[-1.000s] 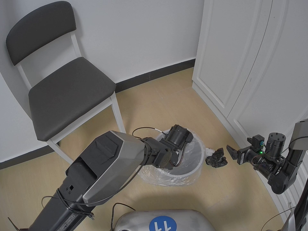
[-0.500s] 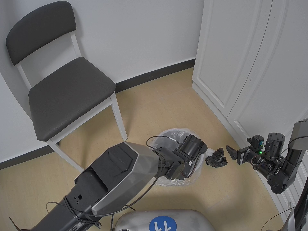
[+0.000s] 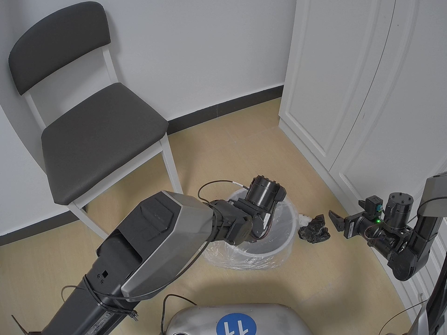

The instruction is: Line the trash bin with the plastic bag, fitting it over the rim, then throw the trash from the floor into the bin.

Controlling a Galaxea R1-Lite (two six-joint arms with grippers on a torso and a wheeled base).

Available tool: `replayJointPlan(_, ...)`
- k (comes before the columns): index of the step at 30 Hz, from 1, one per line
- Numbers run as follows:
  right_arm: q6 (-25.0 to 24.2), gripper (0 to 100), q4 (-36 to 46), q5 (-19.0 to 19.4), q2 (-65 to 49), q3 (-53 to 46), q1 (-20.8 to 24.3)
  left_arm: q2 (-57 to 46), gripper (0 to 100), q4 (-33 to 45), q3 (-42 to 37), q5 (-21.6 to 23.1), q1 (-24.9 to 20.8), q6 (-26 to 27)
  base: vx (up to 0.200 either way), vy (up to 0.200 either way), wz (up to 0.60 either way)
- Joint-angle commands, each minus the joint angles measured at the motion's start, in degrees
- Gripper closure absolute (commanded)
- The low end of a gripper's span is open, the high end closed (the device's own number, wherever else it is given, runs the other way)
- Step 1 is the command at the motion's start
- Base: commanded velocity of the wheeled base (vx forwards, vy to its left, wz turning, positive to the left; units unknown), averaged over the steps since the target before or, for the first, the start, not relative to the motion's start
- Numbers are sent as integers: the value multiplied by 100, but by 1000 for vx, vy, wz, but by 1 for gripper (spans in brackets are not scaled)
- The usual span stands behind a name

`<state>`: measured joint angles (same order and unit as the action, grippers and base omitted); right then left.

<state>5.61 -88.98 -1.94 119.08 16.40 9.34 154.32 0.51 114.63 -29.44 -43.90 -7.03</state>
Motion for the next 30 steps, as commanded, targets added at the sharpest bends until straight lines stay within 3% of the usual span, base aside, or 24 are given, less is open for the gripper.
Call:
replayJointPlan(1, 2, 0, -102, 0, 19, -5, -2, 72, 0, -104, -4, 123, -22, -17, 0, 0, 0)
replayJointPlan(6, -7, 0, -102, 0, 63, -5, -2, 450, 0, -1053, -4, 386, -5, 167, 0, 0, 0)
replayJointPlan(13, -7, 0, -102, 9, 98, -5, -2, 564, 0, -1194, -4, 325, 523, 897, 0, 0, 0)
replayJointPlan(17, -7, 0, -102, 9, 160, -5, -2, 713, 0, -1334, -4, 219, 593, 1363, 0, 0, 0)
replayJointPlan(24, -16, 0, -102, 9, 168, -22, -2, 1083, 0, -2134, -4, -62, 277, 2329, 0, 0, 0)
replayJointPlan(30, -16, 0, -102, 106, 151, -40, -2, 1065, 0, -2205, -4, -62, -101, 2356, 0, 0, 0)
